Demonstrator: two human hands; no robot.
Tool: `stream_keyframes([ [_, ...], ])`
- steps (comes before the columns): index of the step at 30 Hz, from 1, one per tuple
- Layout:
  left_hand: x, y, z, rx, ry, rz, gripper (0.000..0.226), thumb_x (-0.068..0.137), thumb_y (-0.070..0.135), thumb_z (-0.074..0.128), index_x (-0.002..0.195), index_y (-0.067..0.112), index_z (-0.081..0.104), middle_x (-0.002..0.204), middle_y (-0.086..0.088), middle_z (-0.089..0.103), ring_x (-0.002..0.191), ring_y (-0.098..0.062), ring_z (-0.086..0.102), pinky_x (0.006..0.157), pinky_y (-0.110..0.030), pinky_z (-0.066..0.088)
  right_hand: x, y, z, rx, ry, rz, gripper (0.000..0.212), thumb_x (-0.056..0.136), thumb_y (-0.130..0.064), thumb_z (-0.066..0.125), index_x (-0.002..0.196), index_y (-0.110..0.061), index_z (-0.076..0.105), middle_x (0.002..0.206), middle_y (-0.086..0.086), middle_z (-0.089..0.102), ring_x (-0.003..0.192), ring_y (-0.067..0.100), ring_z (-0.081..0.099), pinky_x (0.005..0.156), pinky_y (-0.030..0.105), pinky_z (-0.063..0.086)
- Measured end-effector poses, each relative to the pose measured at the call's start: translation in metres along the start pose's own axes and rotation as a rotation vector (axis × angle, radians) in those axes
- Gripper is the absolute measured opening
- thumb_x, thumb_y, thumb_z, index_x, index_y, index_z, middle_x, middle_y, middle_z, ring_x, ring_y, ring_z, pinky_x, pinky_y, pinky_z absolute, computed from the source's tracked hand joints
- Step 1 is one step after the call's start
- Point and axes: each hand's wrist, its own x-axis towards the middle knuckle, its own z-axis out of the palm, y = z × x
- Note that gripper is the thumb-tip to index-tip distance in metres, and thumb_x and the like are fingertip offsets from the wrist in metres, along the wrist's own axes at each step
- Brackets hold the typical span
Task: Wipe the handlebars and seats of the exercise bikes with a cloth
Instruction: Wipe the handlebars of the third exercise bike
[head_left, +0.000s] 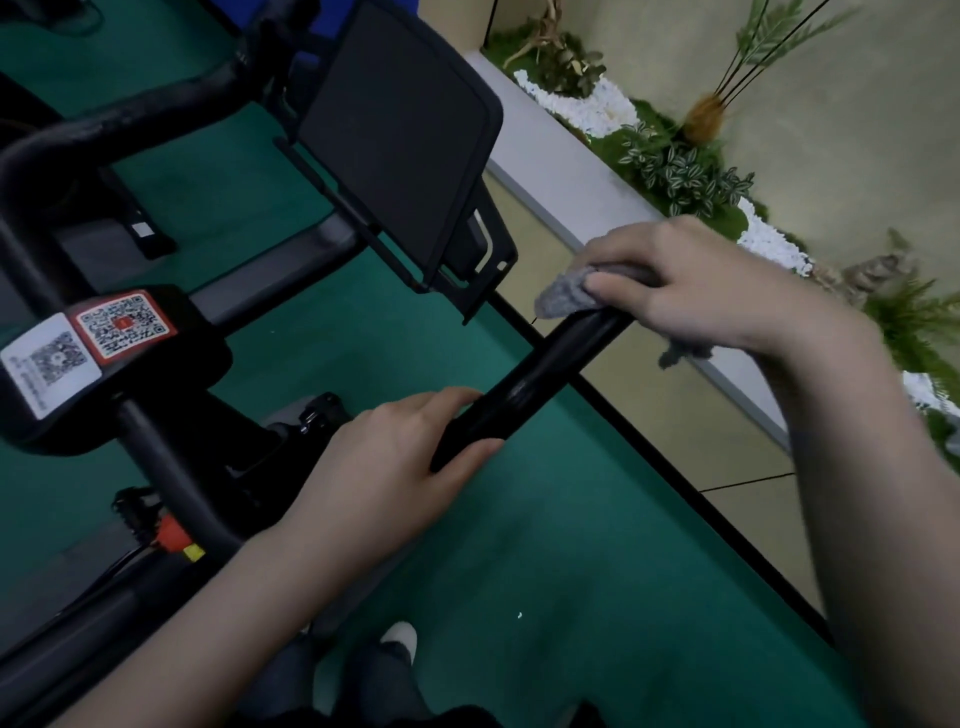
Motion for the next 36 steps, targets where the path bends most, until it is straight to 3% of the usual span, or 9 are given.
stream_keyframes([
  [4,0.002,-0.002,0.001,-0.026,0.008,-0.008,0.054,0.085,0.063,0.039,0.128,0.032,0.05,0.105,0.012,0.066,0.093,-0.013,0.063,0.076,-0.037,0.052,0.014,-0.02,-0.009,-0.277,-0.162,-0.079,0.029,0.09,-0.033,0.042,0.103,-0.024,0.067,0.091,0.005,0.069,0.08,0.025,0.058,0.075,0.04,0.049],
  [10,0.002,-0.005,0.003,-0.048,0.015,0.0,0.053,0.085,0.063,0.04,0.127,0.032,0.05,0.11,0.01,0.066,0.099,-0.018,0.063,0.078,-0.039,0.052,0.026,-0.038,0.016,-0.437,-0.288,-0.294,0.024,0.094,-0.033,0.047,0.111,-0.028,0.062,0.097,0.001,0.069,0.088,0.025,0.061,0.079,0.041,0.05],
  [16,0.003,-0.006,0.004,-0.07,0.028,0.009,0.048,0.087,0.059,0.046,0.128,0.034,0.05,0.107,0.008,0.066,0.1,-0.02,0.063,0.077,-0.04,0.052,0.021,-0.039,0.025,-0.361,-0.243,-0.378,0.033,0.093,-0.042,0.042,0.12,-0.035,0.061,0.109,-0.008,0.067,0.097,0.021,0.063,0.077,0.042,0.052],
  [21,0.003,-0.007,0.004,-0.067,0.03,0.013,0.049,0.086,0.061,0.045,0.127,0.034,0.05,0.107,0.008,0.067,0.098,-0.02,0.063,0.077,-0.04,0.052,0.019,-0.041,0.028,-0.403,-0.211,-0.378,0.052,0.089,-0.058,0.025,0.112,-0.035,0.065,0.097,-0.008,0.066,0.087,0.018,0.063,0.067,0.037,0.051],
  [24,0.003,-0.008,0.004,-0.08,0.033,0.022,0.046,0.087,0.06,0.046,0.124,0.034,0.052,0.105,0.009,0.066,0.096,-0.018,0.063,0.077,-0.039,0.052,0.022,-0.031,0.014,-0.438,-0.104,-0.285,0.051,0.087,-0.055,0.027,0.102,-0.029,0.069,0.089,-0.003,0.067,0.077,0.022,0.062,0.061,0.033,0.048],
  [26,0.003,-0.008,0.005,-0.083,0.041,0.03,0.044,0.088,0.059,0.046,0.123,0.033,0.052,0.105,0.01,0.066,0.096,-0.018,0.063,0.077,-0.038,0.052,0.022,-0.028,0.008,-0.406,-0.067,-0.21,0.049,0.087,-0.053,0.031,0.098,-0.026,0.07,0.084,0.0,0.066,0.073,0.025,0.06,0.063,0.038,0.051],
  [31,0.004,-0.007,0.005,-0.06,0.045,0.049,0.046,0.088,0.059,0.045,0.123,0.031,0.052,0.108,0.009,0.066,0.098,-0.019,0.063,0.077,-0.039,0.052,0.009,-0.041,0.029,-0.395,-0.092,-0.303,0.039,0.092,-0.048,0.038,0.106,-0.028,0.069,0.09,-0.002,0.065,0.084,0.023,0.062,0.073,0.038,0.05],
  [33,0.005,-0.007,0.005,-0.048,0.048,0.05,0.045,0.088,0.06,0.045,0.123,0.032,0.052,0.106,0.009,0.067,0.097,-0.017,0.064,0.077,-0.038,0.052,0.009,-0.037,0.028,-0.397,-0.048,-0.287,0.035,0.093,-0.044,0.042,0.107,-0.025,0.069,0.089,-0.002,0.065,0.084,0.024,0.062,0.072,0.034,0.047],
  [36,0.003,-0.007,0.004,-0.04,0.039,0.049,0.043,0.088,0.06,0.044,0.121,0.033,0.051,0.101,0.01,0.066,0.091,-0.016,0.064,0.074,-0.038,0.053,0.006,-0.023,0.023,-0.335,0.105,-0.199,0.035,0.093,-0.04,0.045,0.105,-0.018,0.069,0.09,0.004,0.065,0.085,0.028,0.062,0.073,0.041,0.05],
])
